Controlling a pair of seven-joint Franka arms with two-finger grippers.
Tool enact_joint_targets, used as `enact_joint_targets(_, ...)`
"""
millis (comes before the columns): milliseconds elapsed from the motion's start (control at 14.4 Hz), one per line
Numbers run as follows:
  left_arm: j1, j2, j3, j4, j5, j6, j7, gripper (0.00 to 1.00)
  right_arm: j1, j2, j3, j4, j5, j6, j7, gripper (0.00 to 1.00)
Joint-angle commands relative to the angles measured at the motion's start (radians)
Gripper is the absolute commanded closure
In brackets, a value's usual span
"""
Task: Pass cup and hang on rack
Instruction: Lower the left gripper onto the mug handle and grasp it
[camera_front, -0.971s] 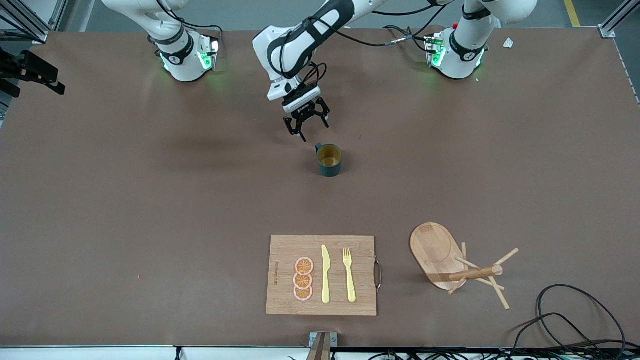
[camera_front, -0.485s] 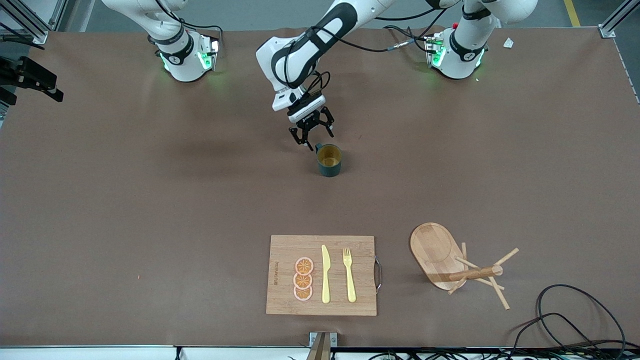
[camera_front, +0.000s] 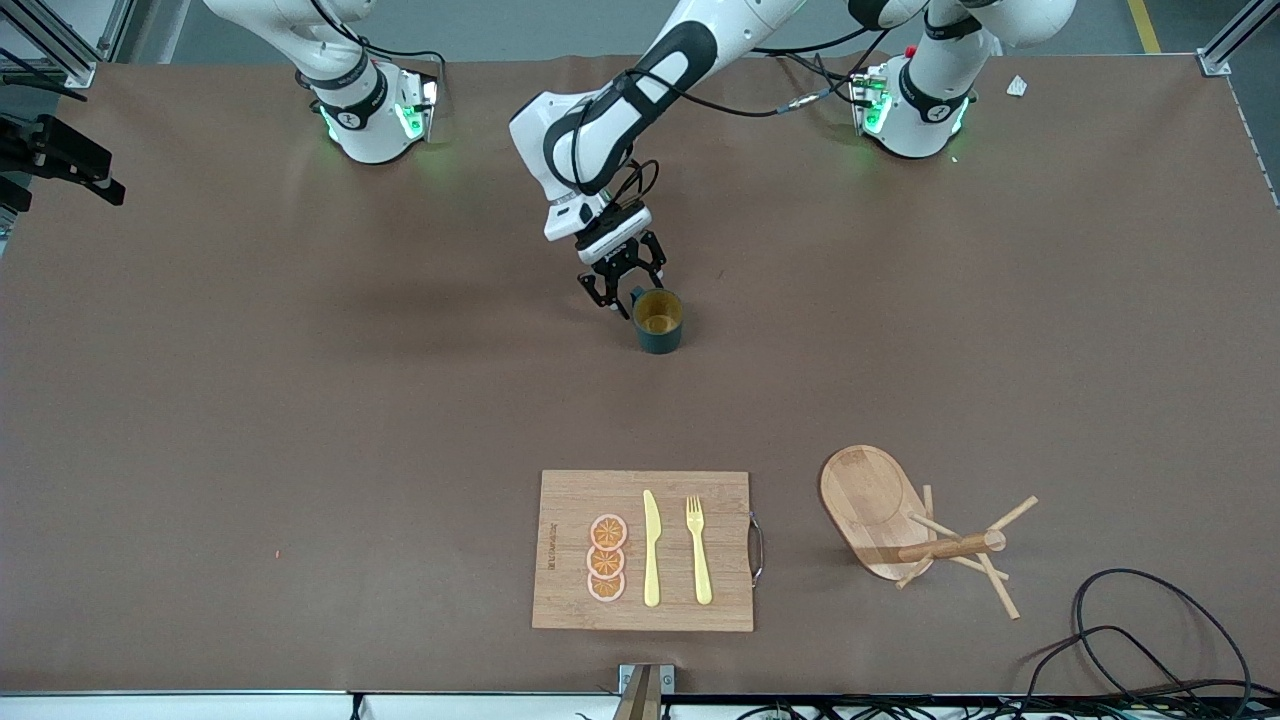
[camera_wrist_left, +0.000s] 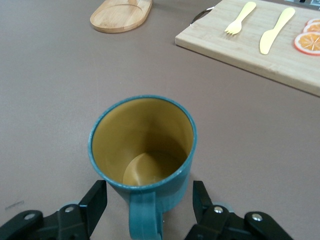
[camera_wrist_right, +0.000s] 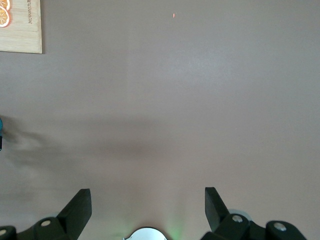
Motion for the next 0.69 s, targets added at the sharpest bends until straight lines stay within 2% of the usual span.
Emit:
enact_joint_targets(0,-0.007,0.020,0.003,0.026,-0.005,0.002,-0.012,0.42,-0.015,0.024,0.012,0.037,0.017,-0.011,-0.006,0.00)
enact_joint_targets(485,-0.007,0.008,0.001,0.027,-0.051,0.002,0.003,0.96,-0.001,0.038,0.012,0.053,0.017,-0.013,-0.002,0.00)
enact_joint_targets(624,-0.005,-0.006,0.000,0.040,-0.088,-0.001,0.043,1.00,-0.004,0.038,0.012,0.053,0.023,-0.013,-0.002,0.00)
